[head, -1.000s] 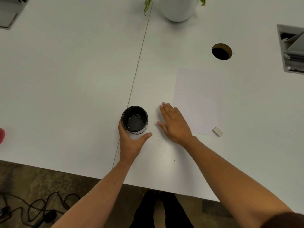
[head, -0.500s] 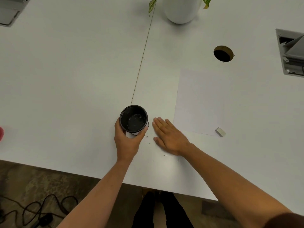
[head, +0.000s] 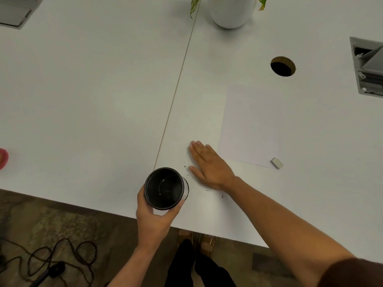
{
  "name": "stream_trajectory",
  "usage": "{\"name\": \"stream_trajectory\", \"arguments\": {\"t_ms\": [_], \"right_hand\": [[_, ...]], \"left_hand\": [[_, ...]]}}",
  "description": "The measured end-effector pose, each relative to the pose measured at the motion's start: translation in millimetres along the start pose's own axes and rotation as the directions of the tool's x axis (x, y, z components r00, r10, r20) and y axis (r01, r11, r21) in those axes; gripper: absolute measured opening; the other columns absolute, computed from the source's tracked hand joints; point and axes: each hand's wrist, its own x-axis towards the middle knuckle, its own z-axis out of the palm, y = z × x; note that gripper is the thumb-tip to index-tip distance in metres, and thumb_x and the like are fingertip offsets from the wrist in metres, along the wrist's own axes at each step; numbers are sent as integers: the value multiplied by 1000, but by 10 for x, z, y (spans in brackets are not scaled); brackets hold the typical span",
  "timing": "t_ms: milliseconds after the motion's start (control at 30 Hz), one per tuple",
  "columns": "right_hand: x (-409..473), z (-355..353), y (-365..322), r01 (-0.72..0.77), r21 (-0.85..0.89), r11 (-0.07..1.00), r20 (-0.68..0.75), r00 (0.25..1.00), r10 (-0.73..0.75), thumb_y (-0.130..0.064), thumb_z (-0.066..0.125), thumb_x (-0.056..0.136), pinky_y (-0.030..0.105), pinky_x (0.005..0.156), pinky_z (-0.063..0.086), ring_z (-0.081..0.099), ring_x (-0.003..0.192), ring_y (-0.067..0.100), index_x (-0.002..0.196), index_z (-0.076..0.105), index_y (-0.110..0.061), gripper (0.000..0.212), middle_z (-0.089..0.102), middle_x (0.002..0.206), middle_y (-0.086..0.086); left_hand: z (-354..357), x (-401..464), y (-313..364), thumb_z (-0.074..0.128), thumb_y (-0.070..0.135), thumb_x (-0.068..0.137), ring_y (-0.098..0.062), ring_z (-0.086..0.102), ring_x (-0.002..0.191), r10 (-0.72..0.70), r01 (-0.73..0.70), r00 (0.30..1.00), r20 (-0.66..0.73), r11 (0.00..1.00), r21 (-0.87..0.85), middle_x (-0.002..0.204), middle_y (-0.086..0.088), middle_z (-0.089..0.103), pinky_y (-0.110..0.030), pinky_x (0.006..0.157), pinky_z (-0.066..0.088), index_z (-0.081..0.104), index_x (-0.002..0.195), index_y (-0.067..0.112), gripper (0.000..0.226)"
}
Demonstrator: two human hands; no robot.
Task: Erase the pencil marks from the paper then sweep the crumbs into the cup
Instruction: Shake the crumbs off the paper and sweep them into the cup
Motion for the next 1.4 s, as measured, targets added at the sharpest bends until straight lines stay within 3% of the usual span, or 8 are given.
{"name": "stream_trajectory", "arguments": {"t_ms": [167, 467, 600, 733, 967, 1133, 1267, 1400], "right_hand": [[98, 156, -119, 103, -115, 988, 83, 992, -93, -52, 15, 99, 42, 117, -5, -8, 145, 19, 151, 3, -10, 68, 1, 158, 9], [-709, 253, -97, 321, -3, 947, 137, 938, -317, -51, 22, 100, 37, 118, 0, -6, 145, 14, 151, 7, -12, 66, 4, 158, 5], [-744, 81, 87, 100, 121, 988, -71, 993, -92, -47, 28, 100, 37, 118, 5, -1, 146, 15, 151, 9, -11, 65, 5, 158, 6], [-861, 67, 242, -146, 154, 977, -70, 985, 159, -54, 18, 98, 34, 119, 2, -5, 145, 12, 151, 4, -13, 68, 1, 159, 4], [-1051, 399, -459, -195, 50, 980, 52, 980, 192, -59, 7, 97, 40, 117, -7, -20, 142, 16, 150, -4, -11, 72, -11, 156, 5], [-1080, 385, -550, -116, 201, 973, 6, 993, 117, -53, 16, 99, 36, 118, -5, -17, 143, 11, 149, -6, -14, 67, -9, 157, 4], [-1317, 280, -260, -359, 371, 856, -187, 875, 447, -50, 21, 100, 33, 118, -2, -11, 144, 9, 151, -1, -13, 67, -6, 158, 1], [-1635, 369, -167, -548, 309, 777, -150, 779, 609, -55, 17, 98, 39, 119, 1, -10, 144, 14, 150, -2, -10, 71, -3, 159, 6]], "left_hand": [[-88, -248, -14, 88, 24, 56, 14, 51, 119, 20, -18, 999, -48, 999, 43, 127, 18, 53, -4, 94, 44, 48, 132, 23, 86], [-97, -635, -34, 91, 19, 53, 20, 51, 114, -7, 8, 1000, -16, 996, 89, 123, 17, 55, -2, 93, 42, 47, 130, 23, 88], [-84, -768, -32, 90, 22, 54, 18, 52, 114, 0, 1, 1000, -14, 995, 98, 123, 23, 54, -3, 93, 43, 46, 125, 36, 85], [-165, -994, -117, 90, 28, 53, 17, 49, 118, -18, 15, 1000, 17, 992, 129, 120, 48, 50, -3, 95, 43, 43, 127, 44, 89], [-213, -1352, -238, 99, 42, 52, 18, 50, 118, -35, 38, 999, -18, 984, 172, 120, 47, 52, -2, 95, 42, 42, 121, 75, 95], [-203, -1436, -357, 92, 35, 52, 17, 49, 119, -68, 62, 997, 23, 978, 202, 120, 47, 51, -3, 96, 41, 45, 125, 64, 91], [-242, -1428, -525, 96, 48, 55, 16, 47, 121, -125, 101, 987, 97, 970, 223, 123, 47, 49, -3, 96, 41, 43, 129, 46, 90], [-280, -1422, -662, 97, 38, 56, 18, 46, 122, -176, 132, 974, 141, 952, 277, 128, 35, 50, -1, 94, 40, 40, 129, 49, 93]]}}
